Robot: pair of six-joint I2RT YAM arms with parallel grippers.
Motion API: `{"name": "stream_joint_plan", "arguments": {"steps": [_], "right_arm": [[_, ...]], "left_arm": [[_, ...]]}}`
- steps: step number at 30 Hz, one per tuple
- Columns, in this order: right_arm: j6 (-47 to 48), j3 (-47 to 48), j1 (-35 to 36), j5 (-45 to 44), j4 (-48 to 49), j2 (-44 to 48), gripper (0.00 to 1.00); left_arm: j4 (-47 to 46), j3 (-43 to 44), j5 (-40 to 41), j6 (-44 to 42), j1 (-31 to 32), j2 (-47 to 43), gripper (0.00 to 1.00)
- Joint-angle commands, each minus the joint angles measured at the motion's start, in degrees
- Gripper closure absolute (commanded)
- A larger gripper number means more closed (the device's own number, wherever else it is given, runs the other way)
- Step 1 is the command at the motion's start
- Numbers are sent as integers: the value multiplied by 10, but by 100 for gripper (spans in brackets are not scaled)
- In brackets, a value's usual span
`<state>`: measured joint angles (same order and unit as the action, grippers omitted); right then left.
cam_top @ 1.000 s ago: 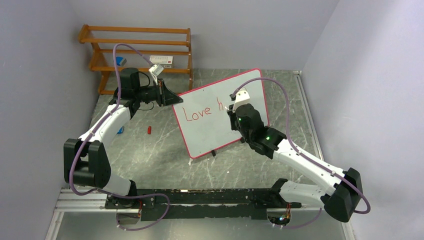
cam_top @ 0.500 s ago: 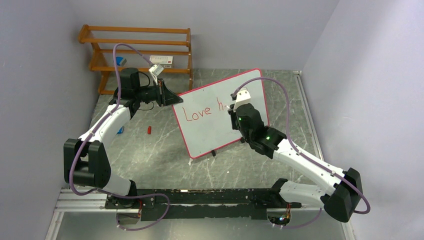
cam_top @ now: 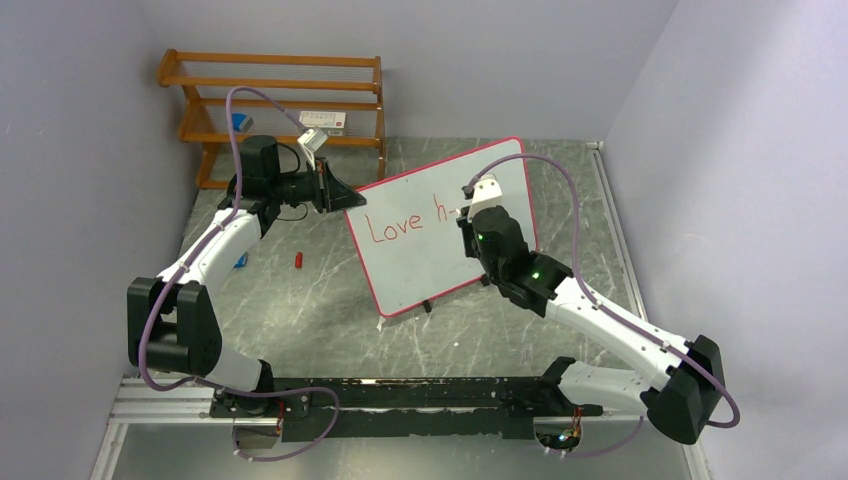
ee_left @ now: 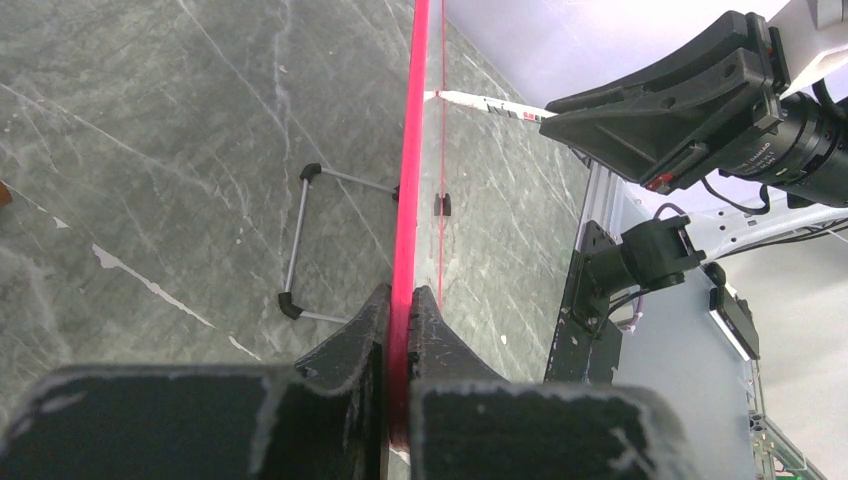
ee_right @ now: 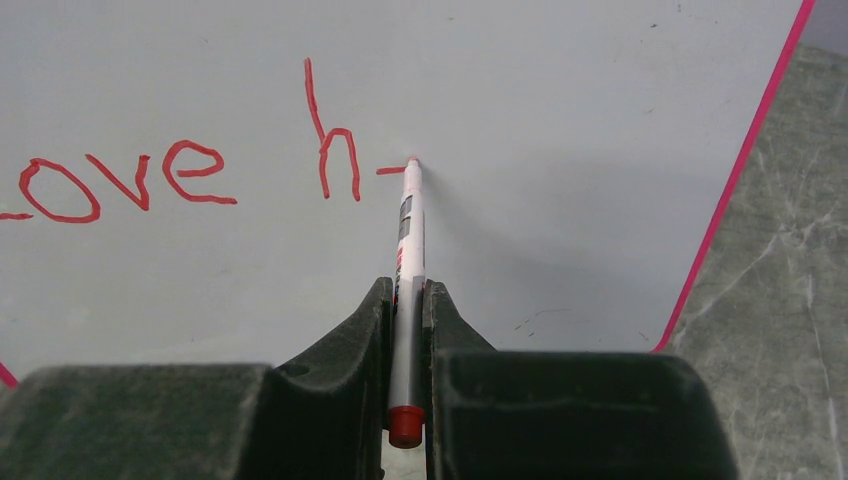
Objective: Write a sentence on the whiteboard
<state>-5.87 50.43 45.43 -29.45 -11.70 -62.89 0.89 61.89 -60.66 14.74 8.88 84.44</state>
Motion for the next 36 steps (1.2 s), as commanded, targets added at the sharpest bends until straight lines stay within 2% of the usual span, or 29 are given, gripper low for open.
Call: {"name": "stream_joint_plan", "arguments": {"steps": [1,16,36], "right_arm": [[10,13,-5,-7,29,-5,100],[20,19,-4,34,41,-12,100],[5,6,-4,59,-20,-1,100]], "left_arm": [[59,-9,27,-39,17,24,95],[56,-9,26,-36,17,26,95],[60,-7,29,-39,17,25,95]]}}
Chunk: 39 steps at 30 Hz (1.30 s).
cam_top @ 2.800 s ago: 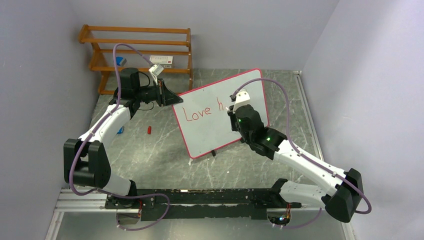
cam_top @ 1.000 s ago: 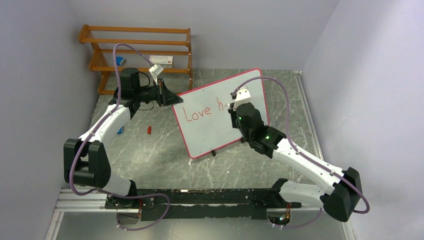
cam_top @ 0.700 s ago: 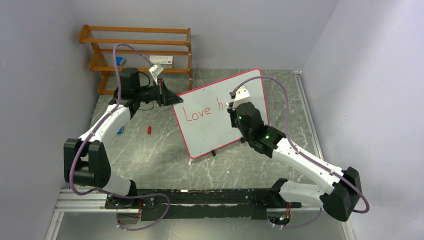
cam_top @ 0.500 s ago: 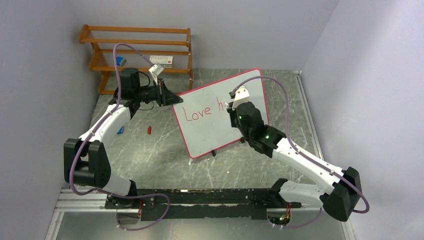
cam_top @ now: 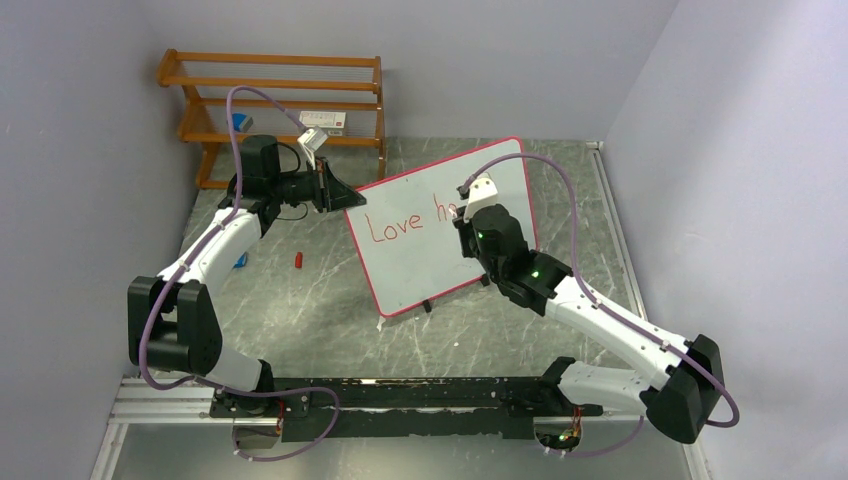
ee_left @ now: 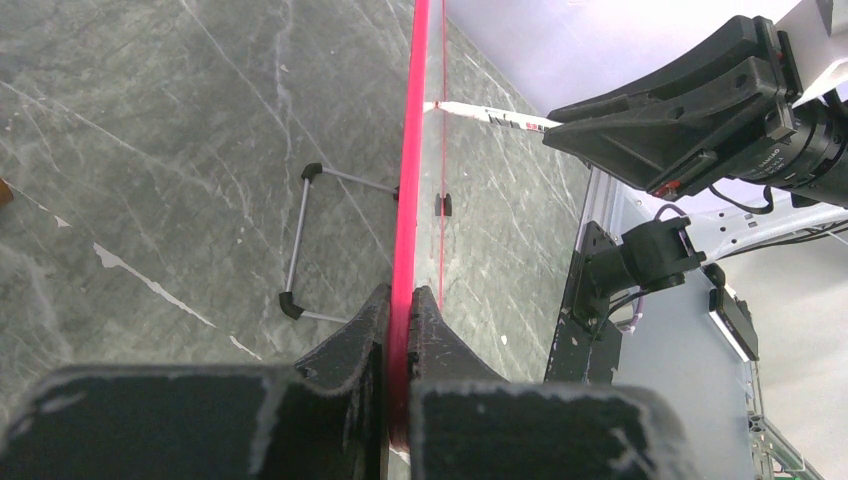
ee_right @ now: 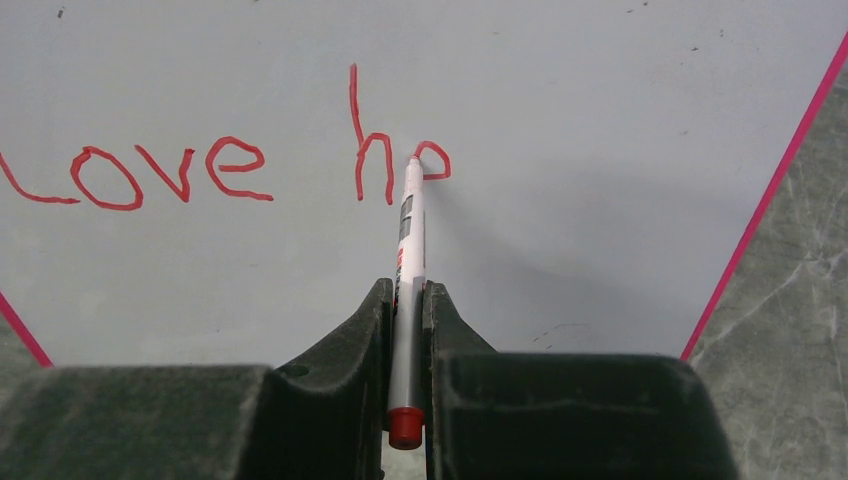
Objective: Write a sentence on the whiteboard
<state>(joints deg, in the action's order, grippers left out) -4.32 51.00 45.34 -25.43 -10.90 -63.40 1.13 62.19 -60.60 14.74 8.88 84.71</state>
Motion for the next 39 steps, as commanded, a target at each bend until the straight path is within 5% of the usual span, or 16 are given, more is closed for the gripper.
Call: {"name": "stream_joint_plan", "arguments": {"steps": [1,39], "right_arm": [[-11,-1,-3,19,-30,4,100],[-6,-29,-4,-47,-12,29,100]], "left_arm": [[58,-10,28,-39,17,23,95],[56,-11,27,-37,17,23,95]]}}
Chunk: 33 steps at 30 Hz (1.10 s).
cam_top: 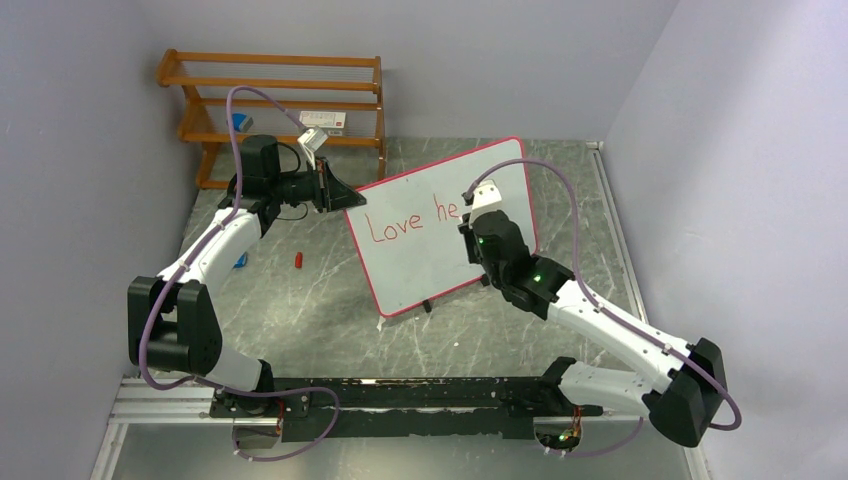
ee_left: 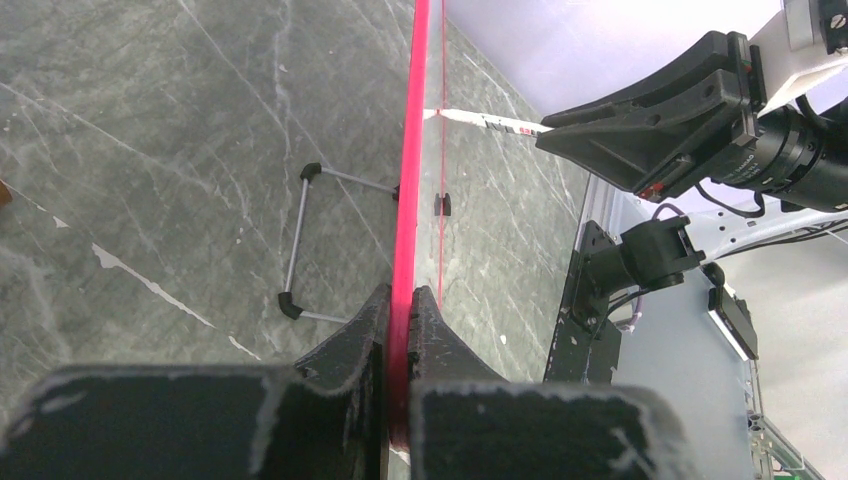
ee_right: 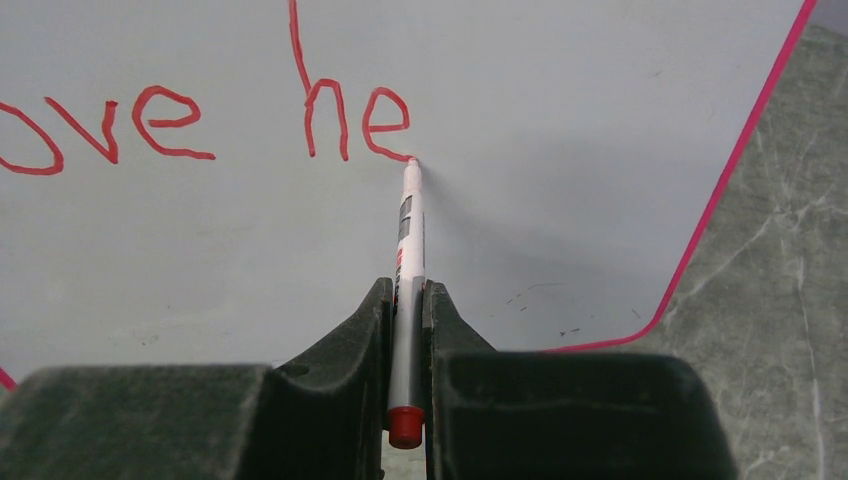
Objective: Write a sentence on the whiteboard
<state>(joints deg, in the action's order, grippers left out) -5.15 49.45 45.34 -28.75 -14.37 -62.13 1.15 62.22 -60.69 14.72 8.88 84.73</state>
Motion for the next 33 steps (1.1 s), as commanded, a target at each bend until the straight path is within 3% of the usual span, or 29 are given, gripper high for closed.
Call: {"name": "stream_joint_plan", "arguments": {"steps": [1,33], "right_arm": [[2,-14,-3,-9,26,20,100],[20,-2,-55,35,70,6,100]], "left_arm": [[57,-11,29,-38,17,23,95],[58,-11,26,-40,17,23,95]]}}
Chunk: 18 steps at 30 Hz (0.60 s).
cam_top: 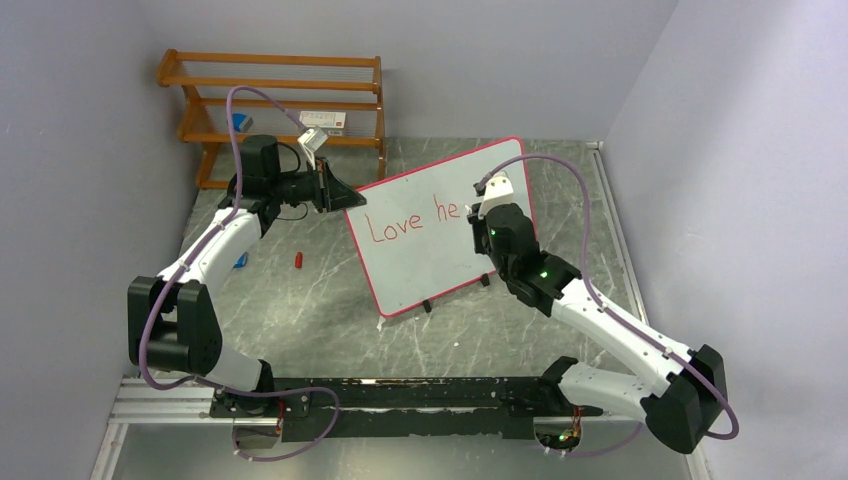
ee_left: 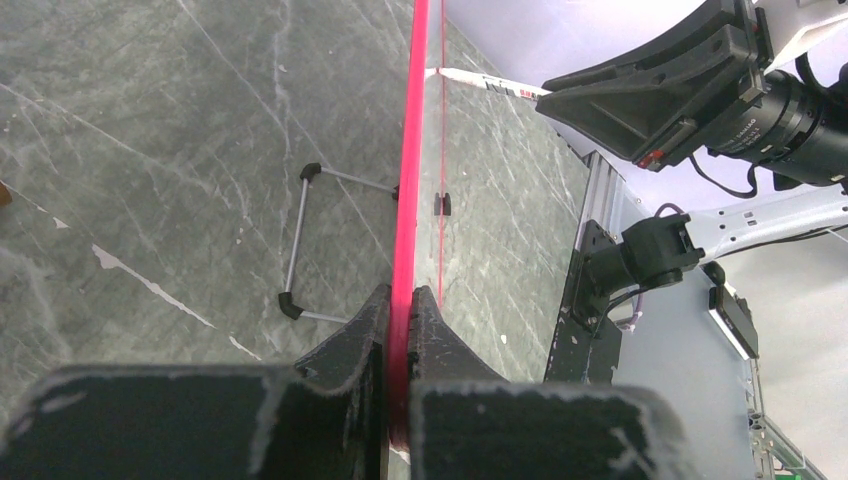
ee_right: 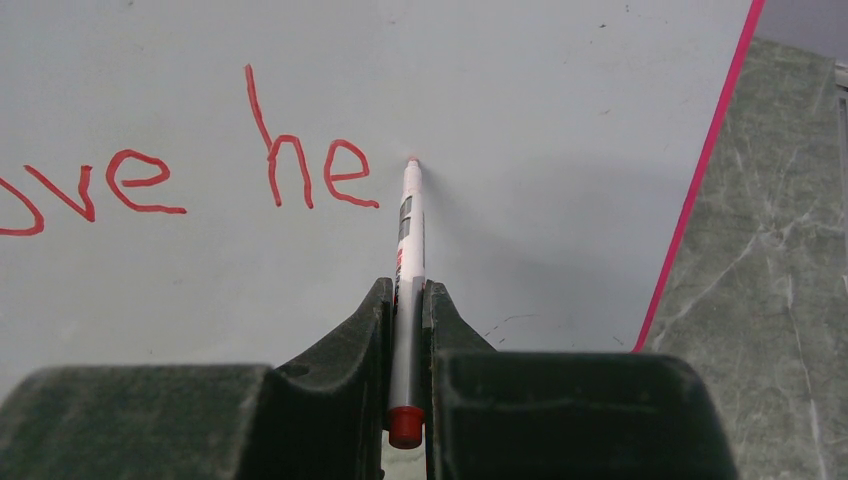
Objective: Write a sentence on the whiteboard
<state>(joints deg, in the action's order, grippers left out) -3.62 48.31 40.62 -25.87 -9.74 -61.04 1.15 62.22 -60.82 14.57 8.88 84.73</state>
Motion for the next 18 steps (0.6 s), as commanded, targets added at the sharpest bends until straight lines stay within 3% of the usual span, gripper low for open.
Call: {"name": "stream_joint_plan", "arguments": {"steps": [1,18], "right_arm": [[5,10,-9,7,25,-6,100],[10,21,-12,31,40,-15,100]], "left_arm": [[58,-11,27,-38,17,23,95],[58,-10,25,-37,17,25,95]]}}
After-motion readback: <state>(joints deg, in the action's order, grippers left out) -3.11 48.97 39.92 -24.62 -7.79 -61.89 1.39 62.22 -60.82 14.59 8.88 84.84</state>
